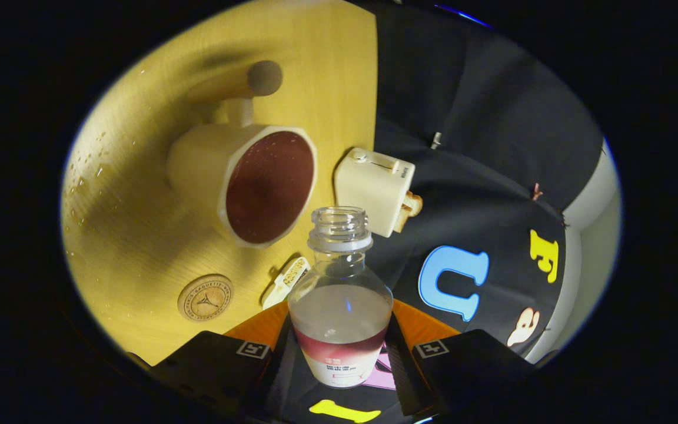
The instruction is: Take the bottle from table, then pour the juice into the cup, finally place the bottle on the coaster
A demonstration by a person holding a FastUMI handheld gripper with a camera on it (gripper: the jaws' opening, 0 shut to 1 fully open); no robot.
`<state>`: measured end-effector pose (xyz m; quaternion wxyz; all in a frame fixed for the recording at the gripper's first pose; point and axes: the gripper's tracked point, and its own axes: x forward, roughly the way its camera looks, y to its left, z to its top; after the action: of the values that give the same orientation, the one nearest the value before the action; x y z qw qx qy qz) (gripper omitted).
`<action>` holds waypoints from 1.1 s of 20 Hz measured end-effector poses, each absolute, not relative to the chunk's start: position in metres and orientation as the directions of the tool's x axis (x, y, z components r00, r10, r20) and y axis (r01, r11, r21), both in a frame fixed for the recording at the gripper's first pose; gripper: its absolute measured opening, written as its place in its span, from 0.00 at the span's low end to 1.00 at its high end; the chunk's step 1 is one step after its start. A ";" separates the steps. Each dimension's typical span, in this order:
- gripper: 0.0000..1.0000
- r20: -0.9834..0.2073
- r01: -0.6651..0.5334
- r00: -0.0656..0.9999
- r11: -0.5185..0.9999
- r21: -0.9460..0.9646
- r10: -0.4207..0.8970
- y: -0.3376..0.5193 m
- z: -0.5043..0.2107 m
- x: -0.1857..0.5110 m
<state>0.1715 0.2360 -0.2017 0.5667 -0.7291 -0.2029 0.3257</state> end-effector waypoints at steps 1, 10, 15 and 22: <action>0.74 -0.227 -0.092 0.707 -0.231 -0.969 0.670 0.234 -0.200 0.171; 0.74 -0.200 -0.436 0.817 0.353 -0.828 0.540 0.184 -0.162 0.194; 0.74 -0.216 -0.530 0.834 0.625 -0.574 0.509 0.158 -0.144 0.212; 0.74 -0.204 -0.538 0.842 0.803 -0.256 0.499 0.137 -0.163 0.234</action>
<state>0.2339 0.1369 -0.1629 0.9474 -0.1532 0.0635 0.2736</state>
